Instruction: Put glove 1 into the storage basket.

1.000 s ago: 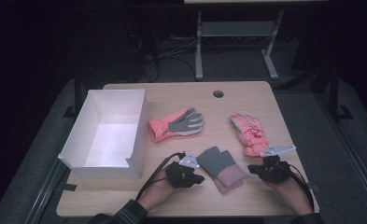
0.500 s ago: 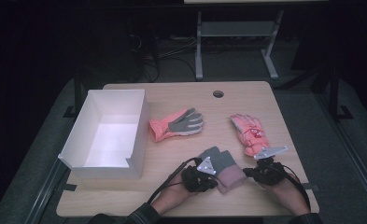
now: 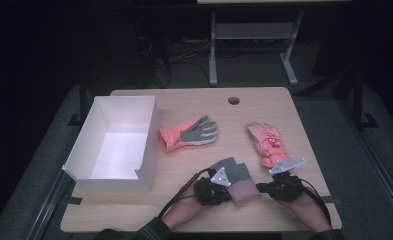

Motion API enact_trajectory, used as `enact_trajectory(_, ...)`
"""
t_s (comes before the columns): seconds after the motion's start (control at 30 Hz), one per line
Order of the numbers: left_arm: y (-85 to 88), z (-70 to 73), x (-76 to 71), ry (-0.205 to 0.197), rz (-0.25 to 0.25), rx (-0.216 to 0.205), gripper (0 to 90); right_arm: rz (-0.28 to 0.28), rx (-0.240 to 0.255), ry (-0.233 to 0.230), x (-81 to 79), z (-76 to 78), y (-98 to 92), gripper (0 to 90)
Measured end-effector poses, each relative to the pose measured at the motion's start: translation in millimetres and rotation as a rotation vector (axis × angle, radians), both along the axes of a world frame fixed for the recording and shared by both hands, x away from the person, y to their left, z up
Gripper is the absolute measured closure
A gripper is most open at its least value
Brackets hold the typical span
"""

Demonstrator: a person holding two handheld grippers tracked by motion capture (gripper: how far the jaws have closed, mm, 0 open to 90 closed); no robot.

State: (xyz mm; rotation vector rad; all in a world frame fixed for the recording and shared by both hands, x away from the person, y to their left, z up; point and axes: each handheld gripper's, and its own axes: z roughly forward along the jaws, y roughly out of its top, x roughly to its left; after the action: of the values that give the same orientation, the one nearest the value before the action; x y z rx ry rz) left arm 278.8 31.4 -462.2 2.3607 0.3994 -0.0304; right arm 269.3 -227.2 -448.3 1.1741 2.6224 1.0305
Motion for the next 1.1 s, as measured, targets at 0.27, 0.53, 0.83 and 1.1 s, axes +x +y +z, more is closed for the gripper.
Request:
enact_trajectory(0.27, 30.4, 13.5, 12.2, -0.003, 0.076, -0.022, 89.6, 0.002, -0.003, 0.031, 4.8, -5.4, -0.9, 89.9)
enact_trajectory(0.53, 64.6, 23.9, 26.3, -0.009, 0.161, -0.033, 89.6, 0.061, 0.013, 0.038, 1.3, -5.9, 10.3, 89.9)
enact_trajectory(0.83, 85.4, 27.8, 37.0, -0.011, 0.230, -0.034, 89.6, 0.169, 0.035, 0.049, -5.7, -6.5, 41.8, 89.9)
enact_trajectory(1.1, 86.6, 29.8, 42.3, -0.006, 0.246, -0.037, 89.6, 0.251, 0.044, 0.052, -5.6, -9.2, 73.9, 89.9)
